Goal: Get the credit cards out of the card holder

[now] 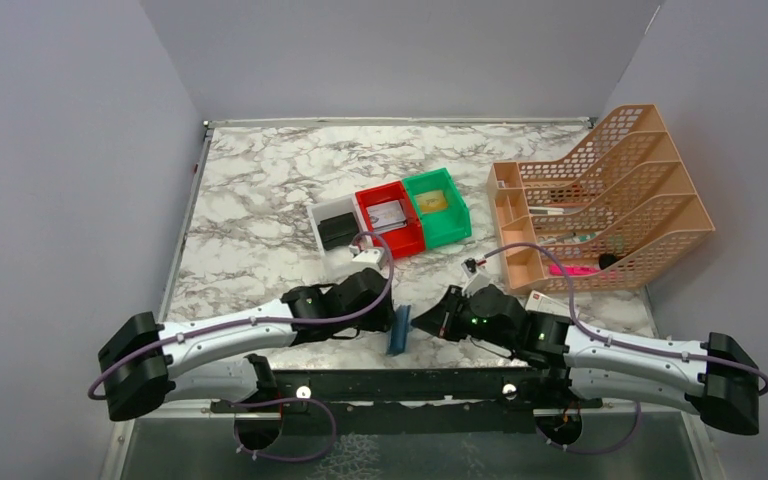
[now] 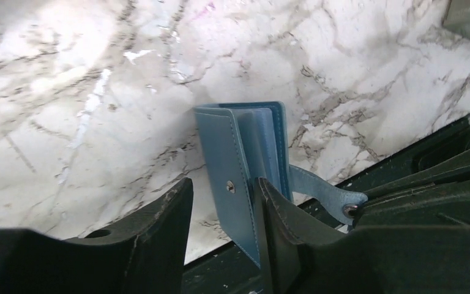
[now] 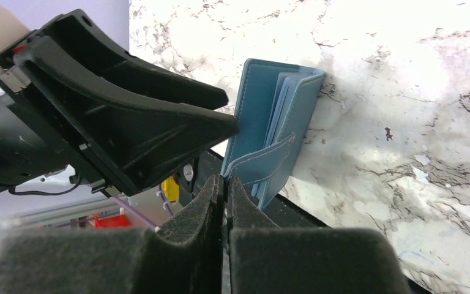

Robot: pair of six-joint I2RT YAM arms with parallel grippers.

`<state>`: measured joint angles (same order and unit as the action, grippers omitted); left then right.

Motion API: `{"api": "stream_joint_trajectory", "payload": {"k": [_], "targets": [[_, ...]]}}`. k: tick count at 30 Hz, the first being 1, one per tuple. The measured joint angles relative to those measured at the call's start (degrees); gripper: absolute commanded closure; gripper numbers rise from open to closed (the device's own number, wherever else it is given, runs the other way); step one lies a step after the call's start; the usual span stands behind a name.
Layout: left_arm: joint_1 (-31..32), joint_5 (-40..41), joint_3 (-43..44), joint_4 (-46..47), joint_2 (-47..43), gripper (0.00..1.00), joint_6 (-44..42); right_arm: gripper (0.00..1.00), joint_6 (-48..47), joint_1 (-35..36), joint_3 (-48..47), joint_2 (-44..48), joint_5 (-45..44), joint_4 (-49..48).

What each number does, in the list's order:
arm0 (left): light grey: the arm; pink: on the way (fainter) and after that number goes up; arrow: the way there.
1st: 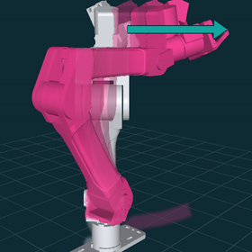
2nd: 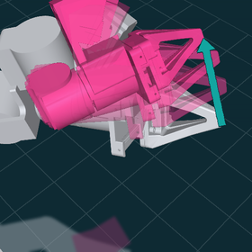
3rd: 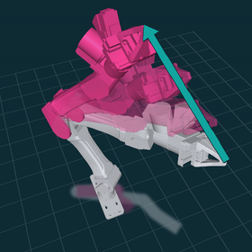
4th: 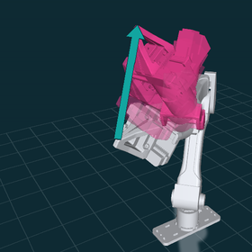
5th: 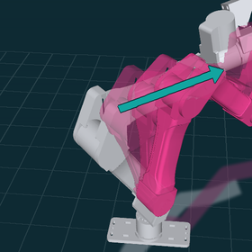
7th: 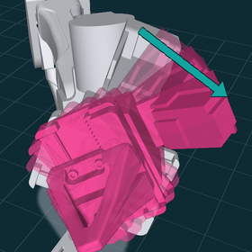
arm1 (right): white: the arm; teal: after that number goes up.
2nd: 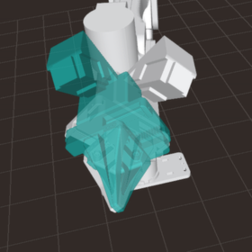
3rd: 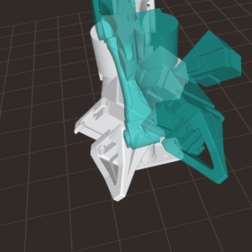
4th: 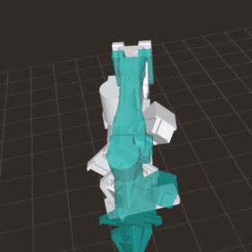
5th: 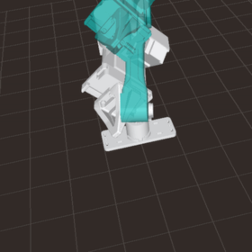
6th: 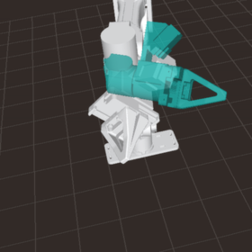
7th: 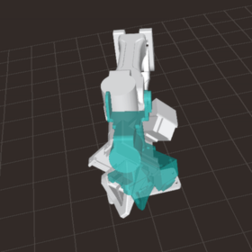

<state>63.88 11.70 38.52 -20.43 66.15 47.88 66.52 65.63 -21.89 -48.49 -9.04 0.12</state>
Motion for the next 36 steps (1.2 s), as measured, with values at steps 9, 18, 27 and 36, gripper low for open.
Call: {"api": "stream_joint_trajectory", "payload": {"k": [9, 18, 27, 36], "targets": [[0.0, 9.0, -4.0, -6.8, -10.9, 0.57, 4.3, 0.93, -3.6, 0.0, -7.1, -9.1, 3.8, -1.4], [0.0, 14.2, -4.6, -13.0, -17.0, 0.5, 8.2, 0.94, -8.4, 0.0, -18.3, -23.7, 11.6, -3.2], [0.0, 14.9, -4.6, -14.5, -21.9, 0.48, 8.8, 0.92, -9.0, -0.2, -16.5, -15.6, 5.2, 3.3], [0.0, 13.5, -5.3, -11.6, -22.1, 0.43, 5.9, 0.92, -2.1, -3.1, -5.3, -10.3, -2.2, 10.8]]}}
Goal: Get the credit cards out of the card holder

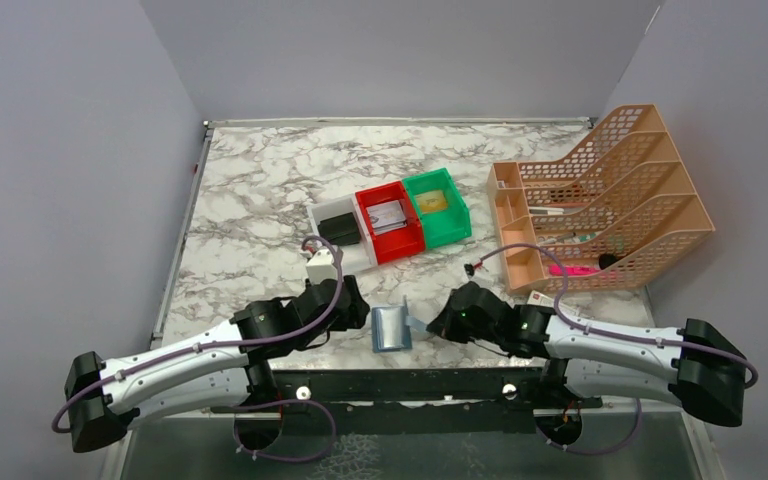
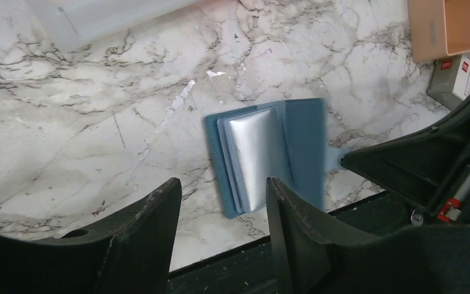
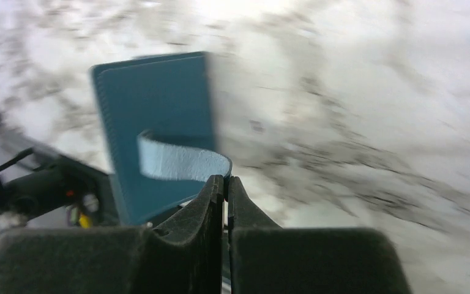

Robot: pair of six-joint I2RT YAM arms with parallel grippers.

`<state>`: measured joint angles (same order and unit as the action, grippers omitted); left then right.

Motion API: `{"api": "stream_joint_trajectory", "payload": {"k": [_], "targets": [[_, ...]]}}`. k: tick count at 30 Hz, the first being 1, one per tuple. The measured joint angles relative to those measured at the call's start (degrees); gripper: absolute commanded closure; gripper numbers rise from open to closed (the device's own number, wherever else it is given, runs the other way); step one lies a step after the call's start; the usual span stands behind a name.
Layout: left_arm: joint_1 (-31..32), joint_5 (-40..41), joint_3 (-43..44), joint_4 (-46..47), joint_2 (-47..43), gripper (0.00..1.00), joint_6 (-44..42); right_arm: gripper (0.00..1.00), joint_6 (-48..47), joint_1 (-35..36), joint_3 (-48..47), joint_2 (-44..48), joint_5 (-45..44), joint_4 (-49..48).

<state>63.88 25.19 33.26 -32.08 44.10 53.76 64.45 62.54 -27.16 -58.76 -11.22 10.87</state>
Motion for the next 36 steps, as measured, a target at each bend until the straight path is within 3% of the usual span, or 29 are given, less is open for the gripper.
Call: {"api": "stream_joint_trajectory", "payload": {"k": [5, 11, 28, 36], "targets": [[0.0, -3.9, -0.4, 4.2, 3.6, 0.4, -2.6, 0.9, 6.0, -0.4, 6.4, 3.7, -3.3, 6.1], [0.0, -9.4, -0.4, 9.3, 9.6, 0.38, -5.5, 0.89, 8.6, -0.4, 7.1, 7.9, -6.6, 10.9], [0.0, -21.4, 2.0, 21.8, 26.6, 0.45, -8.6, 0.89, 6.4, -0.7, 1.6, -3.6, -7.8, 14.7], [0.0, -21.3, 2.0, 22.4, 27.5, 0.36, -7.2, 0.89, 6.1, -0.7, 1.6, -3.9, -7.8, 14.3]]}}
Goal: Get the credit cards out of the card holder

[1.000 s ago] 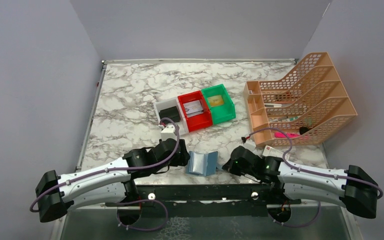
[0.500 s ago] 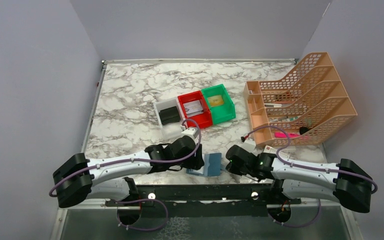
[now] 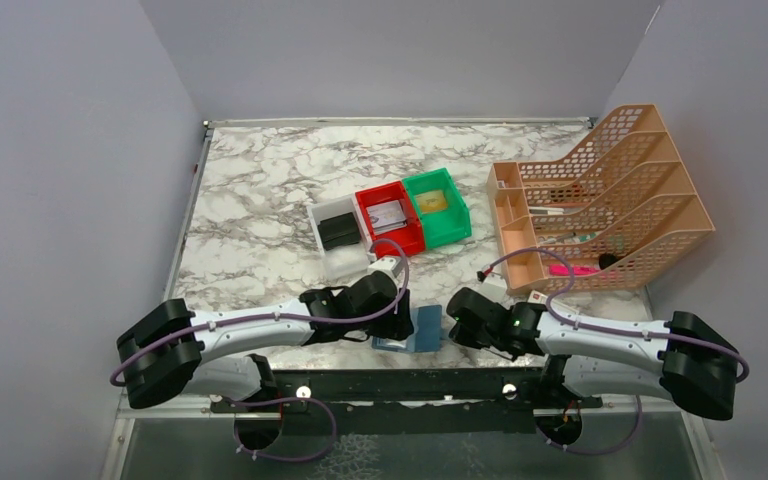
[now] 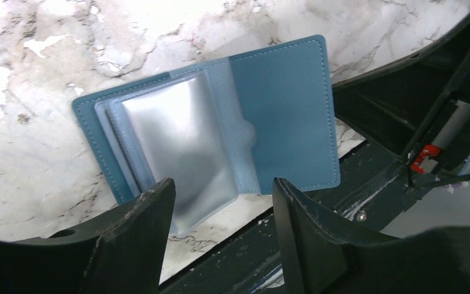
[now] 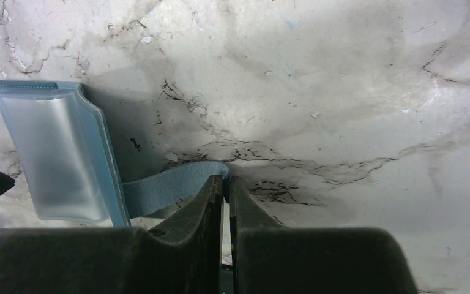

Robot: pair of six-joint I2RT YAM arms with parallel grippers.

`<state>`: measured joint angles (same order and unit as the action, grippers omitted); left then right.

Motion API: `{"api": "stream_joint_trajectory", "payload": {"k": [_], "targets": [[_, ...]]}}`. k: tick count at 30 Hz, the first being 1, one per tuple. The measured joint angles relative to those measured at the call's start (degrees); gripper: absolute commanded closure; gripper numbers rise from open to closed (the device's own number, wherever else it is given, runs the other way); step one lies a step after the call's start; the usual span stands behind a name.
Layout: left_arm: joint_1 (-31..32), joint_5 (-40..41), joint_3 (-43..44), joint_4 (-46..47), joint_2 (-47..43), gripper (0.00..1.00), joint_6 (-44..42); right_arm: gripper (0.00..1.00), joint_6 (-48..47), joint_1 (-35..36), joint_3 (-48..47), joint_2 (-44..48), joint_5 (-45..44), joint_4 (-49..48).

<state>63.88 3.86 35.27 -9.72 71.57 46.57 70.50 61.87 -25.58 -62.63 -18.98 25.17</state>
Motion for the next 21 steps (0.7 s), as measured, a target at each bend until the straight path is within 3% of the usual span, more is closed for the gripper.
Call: {"api": "stream_joint_trajectory", "payload": {"k": [21], "targets": [[0.0, 2.2, 0.0, -4.2, 2.2, 0.39, 2.1, 0.88, 0.6, 0.0, 1.3, 3.5, 0.0, 1.2]]}}
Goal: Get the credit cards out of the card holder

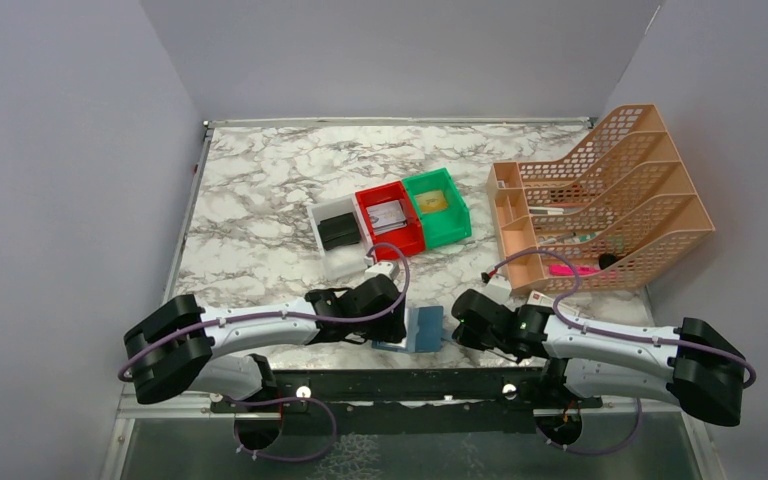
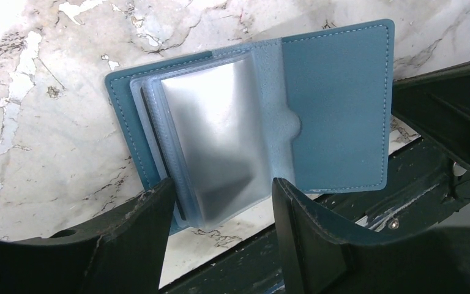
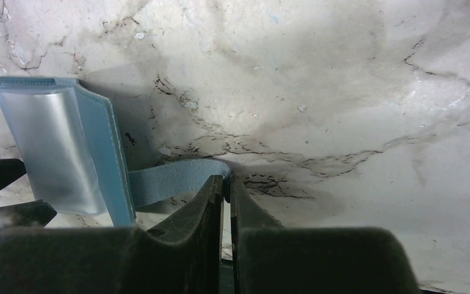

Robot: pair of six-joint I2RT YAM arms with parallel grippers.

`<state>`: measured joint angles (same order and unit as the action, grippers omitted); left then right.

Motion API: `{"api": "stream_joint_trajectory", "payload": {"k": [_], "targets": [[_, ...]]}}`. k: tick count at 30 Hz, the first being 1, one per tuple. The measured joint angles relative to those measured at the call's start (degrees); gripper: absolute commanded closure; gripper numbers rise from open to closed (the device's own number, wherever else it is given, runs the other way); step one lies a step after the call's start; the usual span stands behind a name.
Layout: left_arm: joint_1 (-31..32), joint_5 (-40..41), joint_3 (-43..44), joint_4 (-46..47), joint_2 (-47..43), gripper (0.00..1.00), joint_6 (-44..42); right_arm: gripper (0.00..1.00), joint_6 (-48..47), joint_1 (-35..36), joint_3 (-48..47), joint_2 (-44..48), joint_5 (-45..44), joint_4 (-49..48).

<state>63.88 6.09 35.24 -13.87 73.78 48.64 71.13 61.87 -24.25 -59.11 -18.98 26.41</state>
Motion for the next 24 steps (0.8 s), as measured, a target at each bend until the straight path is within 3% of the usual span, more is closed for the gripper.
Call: {"api": "stream_joint_trajectory", "payload": {"k": [5, 12, 24], "targets": [[0.0, 0.0, 0.0, 0.1, 0.1, 0.46, 0.0, 0.87, 0.0, 0.0, 0.0, 0.0, 0.0, 0.0], [0.0, -0.8, -0.3, 2.6, -0.8, 0.47, 0.0, 0.87, 0.0, 0.0, 0.0, 0.0, 0.0, 0.0], [0.0, -1.9, -1.0, 4.2, -1.0, 0.37, 0.7, 0.87, 0.0, 0.0, 0.3, 0.1, 0.1, -0.2]]}}
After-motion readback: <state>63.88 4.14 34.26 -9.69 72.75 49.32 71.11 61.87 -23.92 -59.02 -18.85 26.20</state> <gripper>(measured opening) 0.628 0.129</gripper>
